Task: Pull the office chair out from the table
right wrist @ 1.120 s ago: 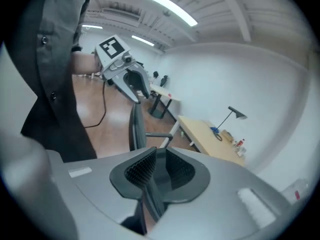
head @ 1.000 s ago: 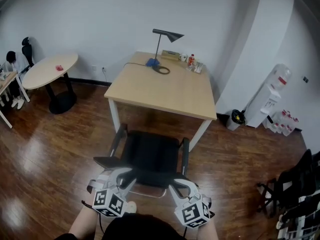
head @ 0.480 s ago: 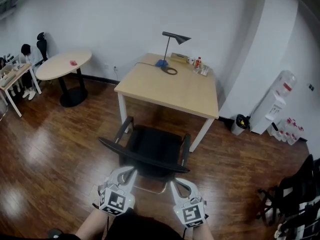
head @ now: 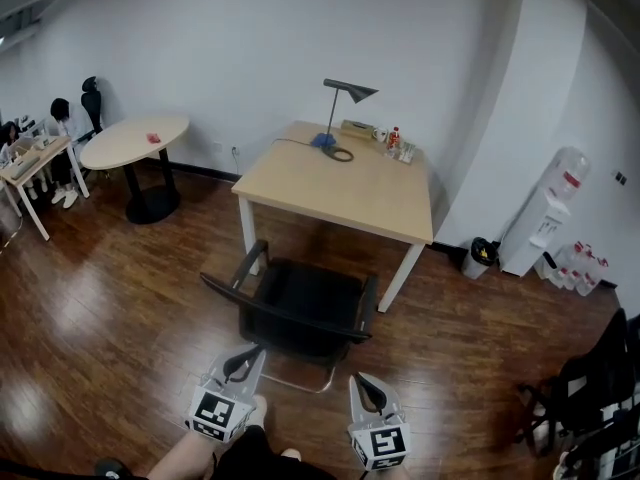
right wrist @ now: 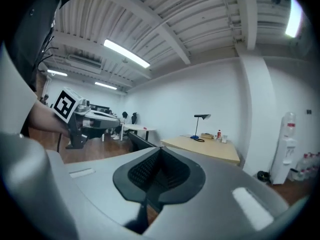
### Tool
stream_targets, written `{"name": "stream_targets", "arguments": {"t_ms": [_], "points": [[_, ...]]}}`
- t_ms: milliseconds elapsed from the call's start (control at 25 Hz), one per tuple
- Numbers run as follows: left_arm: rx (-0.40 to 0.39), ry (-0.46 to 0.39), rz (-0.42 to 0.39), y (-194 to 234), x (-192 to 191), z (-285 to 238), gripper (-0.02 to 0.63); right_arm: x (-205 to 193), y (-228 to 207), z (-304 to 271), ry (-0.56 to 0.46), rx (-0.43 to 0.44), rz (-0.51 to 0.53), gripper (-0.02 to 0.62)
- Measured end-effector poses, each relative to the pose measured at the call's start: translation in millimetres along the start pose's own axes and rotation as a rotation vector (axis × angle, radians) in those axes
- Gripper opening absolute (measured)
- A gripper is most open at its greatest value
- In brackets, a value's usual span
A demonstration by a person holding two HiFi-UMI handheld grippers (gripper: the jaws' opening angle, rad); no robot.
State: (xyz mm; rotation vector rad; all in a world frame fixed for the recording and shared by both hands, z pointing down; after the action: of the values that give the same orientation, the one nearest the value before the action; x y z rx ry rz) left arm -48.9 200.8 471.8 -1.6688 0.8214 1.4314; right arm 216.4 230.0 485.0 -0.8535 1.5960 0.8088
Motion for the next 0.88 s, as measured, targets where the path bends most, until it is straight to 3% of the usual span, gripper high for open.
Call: {"name": "stream_targets", "arguments": {"t_ms": [120, 480, 640, 880], "points": [[0.002, -0.022, 0.018, -8, 1, 15, 0.002, -4, 0, 14, -0.017, -0.024, -0.061, 0.014], [0.012, -0.085, 0.065, -16, 2, 36, 0.003, -8, 8, 52, -0.045, -0.074, -0.098, 0.014], [0.029, -0.119, 0.088, -9, 6, 37, 0.003, -7, 15, 52, -0.069, -0.108, -0.112, 0.013], [-0.007, -0.128, 0.100, 2, 5, 46, 0.003, -4, 36, 36, -0.086, -0.149, -0.168, 0.012]]}}
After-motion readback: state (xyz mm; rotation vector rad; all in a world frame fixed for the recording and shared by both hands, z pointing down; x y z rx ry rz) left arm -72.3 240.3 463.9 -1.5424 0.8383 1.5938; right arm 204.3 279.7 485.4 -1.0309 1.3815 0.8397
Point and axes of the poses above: the fingertips, and each gripper's own axes: z backward along the fingers, y to its left, x out of its top, the point moved 9 cm from there along z, backward along the fingers, and after that the axes turned 2 degrees about -z, right-handed, at the moved point
